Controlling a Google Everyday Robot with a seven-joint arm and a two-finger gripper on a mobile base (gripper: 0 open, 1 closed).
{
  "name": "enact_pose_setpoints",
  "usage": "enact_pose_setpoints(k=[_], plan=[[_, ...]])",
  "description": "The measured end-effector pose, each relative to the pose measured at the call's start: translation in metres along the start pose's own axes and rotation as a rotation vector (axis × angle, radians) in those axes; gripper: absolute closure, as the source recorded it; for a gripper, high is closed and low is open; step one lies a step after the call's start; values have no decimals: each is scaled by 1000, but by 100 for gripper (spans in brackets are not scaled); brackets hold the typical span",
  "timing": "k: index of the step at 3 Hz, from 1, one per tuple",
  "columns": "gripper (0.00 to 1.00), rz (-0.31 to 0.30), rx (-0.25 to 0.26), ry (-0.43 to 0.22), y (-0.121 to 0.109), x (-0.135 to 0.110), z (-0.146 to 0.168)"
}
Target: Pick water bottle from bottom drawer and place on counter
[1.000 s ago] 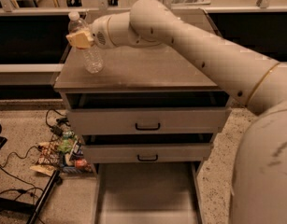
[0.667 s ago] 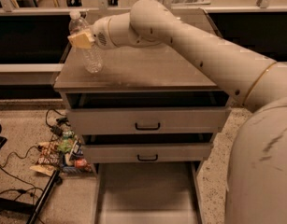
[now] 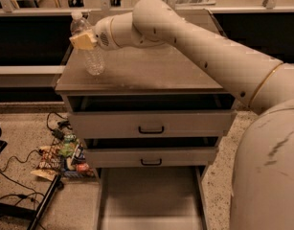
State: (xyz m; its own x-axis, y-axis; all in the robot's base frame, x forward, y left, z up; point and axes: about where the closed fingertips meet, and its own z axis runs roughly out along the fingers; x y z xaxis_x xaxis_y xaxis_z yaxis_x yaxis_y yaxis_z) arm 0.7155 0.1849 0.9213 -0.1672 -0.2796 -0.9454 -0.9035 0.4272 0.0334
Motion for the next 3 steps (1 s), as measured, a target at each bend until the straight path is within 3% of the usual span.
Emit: enact_pose_setpoints(k=[1, 2, 3], plan=[[100, 29, -6, -2, -4, 9, 0], [100, 29, -6, -2, -4, 2, -3], [75, 29, -7, -2, -3, 1, -2]])
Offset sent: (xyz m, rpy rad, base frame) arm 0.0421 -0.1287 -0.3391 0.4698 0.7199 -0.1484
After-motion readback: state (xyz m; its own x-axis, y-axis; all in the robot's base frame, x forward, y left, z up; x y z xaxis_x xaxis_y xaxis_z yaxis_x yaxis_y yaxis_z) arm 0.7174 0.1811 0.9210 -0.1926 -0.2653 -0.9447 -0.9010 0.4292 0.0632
